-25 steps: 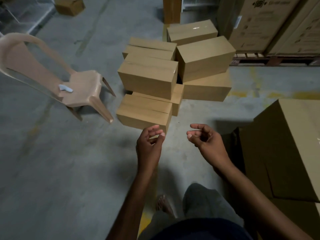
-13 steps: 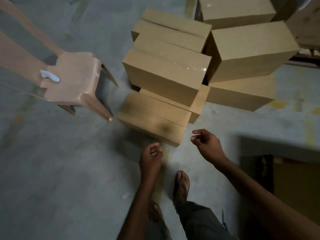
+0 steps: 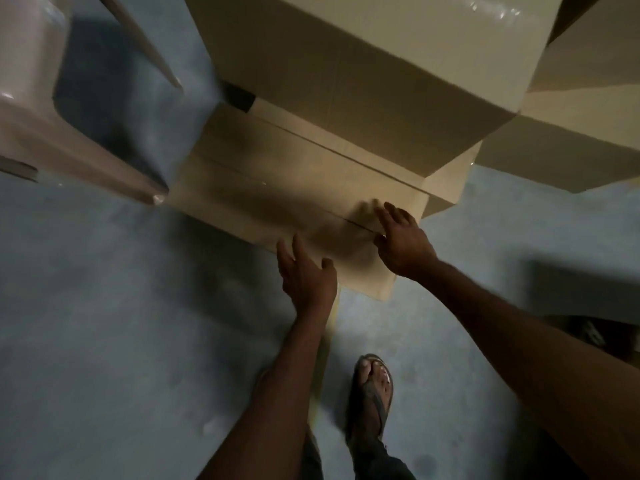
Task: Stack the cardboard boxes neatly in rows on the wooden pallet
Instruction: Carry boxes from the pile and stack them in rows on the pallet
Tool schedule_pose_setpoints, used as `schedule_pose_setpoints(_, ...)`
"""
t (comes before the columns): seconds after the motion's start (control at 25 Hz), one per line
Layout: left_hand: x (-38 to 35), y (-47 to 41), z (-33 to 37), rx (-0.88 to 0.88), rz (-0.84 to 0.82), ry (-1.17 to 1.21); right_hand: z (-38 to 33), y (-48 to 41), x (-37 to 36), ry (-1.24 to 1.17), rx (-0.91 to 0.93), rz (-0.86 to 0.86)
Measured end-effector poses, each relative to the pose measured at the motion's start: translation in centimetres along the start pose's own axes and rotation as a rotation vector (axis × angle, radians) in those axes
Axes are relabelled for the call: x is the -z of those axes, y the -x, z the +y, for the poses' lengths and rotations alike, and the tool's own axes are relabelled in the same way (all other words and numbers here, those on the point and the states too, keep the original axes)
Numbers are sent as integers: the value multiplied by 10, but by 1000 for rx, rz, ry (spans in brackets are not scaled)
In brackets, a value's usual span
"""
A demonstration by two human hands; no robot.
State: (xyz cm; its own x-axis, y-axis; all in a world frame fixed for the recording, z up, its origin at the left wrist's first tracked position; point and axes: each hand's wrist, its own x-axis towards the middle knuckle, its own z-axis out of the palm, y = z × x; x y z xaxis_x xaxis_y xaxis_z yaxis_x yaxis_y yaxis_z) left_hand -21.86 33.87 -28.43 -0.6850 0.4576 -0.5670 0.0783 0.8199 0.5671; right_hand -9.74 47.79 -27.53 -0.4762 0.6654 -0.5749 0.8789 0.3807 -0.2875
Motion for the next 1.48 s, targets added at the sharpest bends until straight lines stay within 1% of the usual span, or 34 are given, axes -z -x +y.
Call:
schedule_pose_setpoints(0.12, -22, -25, -32, -148, -59, -300, 10, -15, -39, 99, 14, -85)
schedule_pose_setpoints(0.2, -27, -27, -53, -219, -37, -398, 10, -8, -57, 158, 14, -61)
schedule_pose_setpoints(0.28, -28, -24, -68, -228, 2, -407, 4, -2, -63, 118, -3, 40)
schedule_pose_setpoints(0.36, -29, -22, -71, -205, 43, -378, -7, -8, -57, 6, -24, 208)
schedule_pose_setpoints(0.4, -29, -19, -69, -188, 61, -355, -13, -16, -50, -22, -33, 259)
schedule_pose_setpoints(0.48, -26, -14, -66, -172, 98, -309, -23, -41, -29, -17, -46, 252)
schedule_pose_setpoints(0.6, -22, -9, -72, -140, 148, -283, -31, -75, -8, 59, -40, 144)
schedule_pose_setpoints(0.64, -23, -8, -73, -94, 178, -230, -31, -81, -3, 88, -45, 114)
schedule_pose_setpoints(0.72, -22, -2, -66, -15, 240, 3, -33, -83, 3, 168, -50, 92)
schedule_pose_setpoints(0.76, -24, 0, -64, 13, 245, 142, -34, -81, 6, 199, -51, 89)
schedule_pose_setpoints(0.8, -24, 2, -58, 79, 215, 282, -36, -76, 9, 211, -54, 82)
schedule_pose_setpoints(0.88, -21, 0, -56, 209, 187, 474, -39, -64, 9, 135, -33, 52)
schedule_pose_setpoints(0.92, -17, -1, -57, 231, 194, 523, -41, -56, 9, 42, -11, 29)
schedule_pose_setpoints(1.0, 7, -1, -59, 285, 153, 564, -50, -39, 20, -185, 17, -22)
schedule_pose_setpoints(1.04, 24, 0, -63, 295, 142, 571, -59, -29, 34, -246, 23, -43)
schedule_pose_setpoints(1.16, 98, 6, -64, 286, 93, 432, -95, 14, 85, -315, 25, -114)
schedule_pose_setpoints(1.28, 186, 33, -21, 301, 22, 225, -127, 81, 134, -402, -78, -186)
schedule_pose_setpoints(1.32, 217, 51, -2, 262, -32, 157, -137, 113, 151, -436, -114, -212)
schedule_pose_setpoints(1.4, 265, 92, 26, 191, -129, 119, -153, 173, 181, -540, -174, -253)
schedule_pose_setpoints(1.48, 307, 145, 46, 167, -161, 166, -162, 238, 204, -629, -190, -264)
